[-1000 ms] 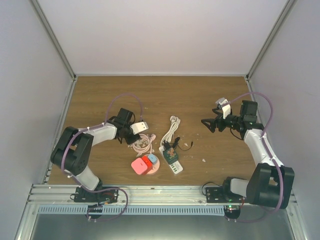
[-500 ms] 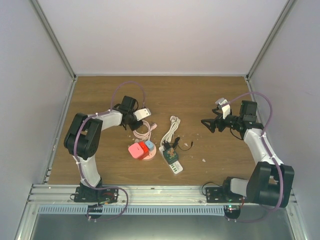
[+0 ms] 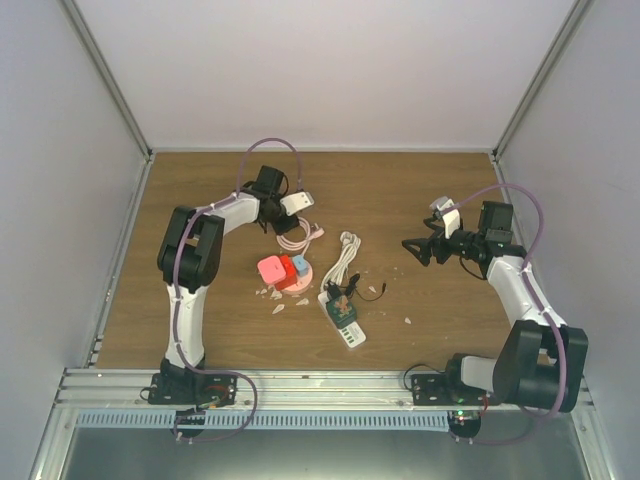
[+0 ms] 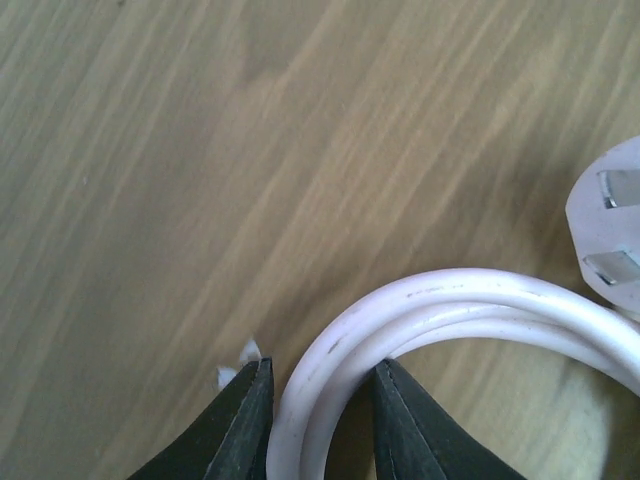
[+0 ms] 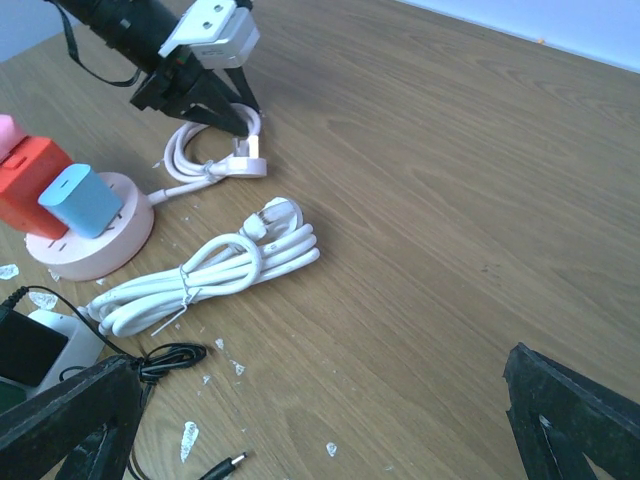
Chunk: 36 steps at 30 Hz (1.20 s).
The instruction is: Pull the plug off the socket
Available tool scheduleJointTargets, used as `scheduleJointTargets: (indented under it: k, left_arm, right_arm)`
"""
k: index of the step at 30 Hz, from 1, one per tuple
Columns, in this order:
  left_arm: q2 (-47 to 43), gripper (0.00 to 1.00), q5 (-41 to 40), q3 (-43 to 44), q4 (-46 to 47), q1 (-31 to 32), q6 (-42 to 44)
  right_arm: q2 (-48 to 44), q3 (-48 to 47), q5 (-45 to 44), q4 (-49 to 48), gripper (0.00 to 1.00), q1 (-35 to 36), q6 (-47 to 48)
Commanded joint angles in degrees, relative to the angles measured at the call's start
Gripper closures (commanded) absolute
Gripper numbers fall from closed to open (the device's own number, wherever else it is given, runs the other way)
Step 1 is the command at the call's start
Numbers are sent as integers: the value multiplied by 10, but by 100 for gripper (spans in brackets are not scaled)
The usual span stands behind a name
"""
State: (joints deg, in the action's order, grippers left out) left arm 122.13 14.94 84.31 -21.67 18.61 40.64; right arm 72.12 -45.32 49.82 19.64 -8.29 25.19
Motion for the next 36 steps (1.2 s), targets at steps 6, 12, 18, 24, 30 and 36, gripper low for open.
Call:
scheduleJointTargets:
  k: [6, 12, 18, 24, 30, 36]
  left_arm:
    - [79, 68, 66, 116, -43, 15, 10]
    - [119, 66, 62, 161, -52, 44, 20]
    - [163, 62, 69, 235, -73, 66, 12]
    - [173, 53, 65, 270, -88, 98, 26]
    - [128, 30, 76, 271, -96, 97, 9]
    - [56, 5, 100, 267, -111, 75, -33]
  right_arm:
    - [9, 3, 8, 4, 0, 6, 12]
    - [8, 4, 11, 4, 0, 6, 13]
    - [7, 7, 13, 4, 1, 6, 15]
    - [-1, 10, 23, 2, 0, 6, 19]
    - [-15, 9, 35, -8, 0, 12, 34]
    - [3, -21, 33, -23, 0, 51, 44]
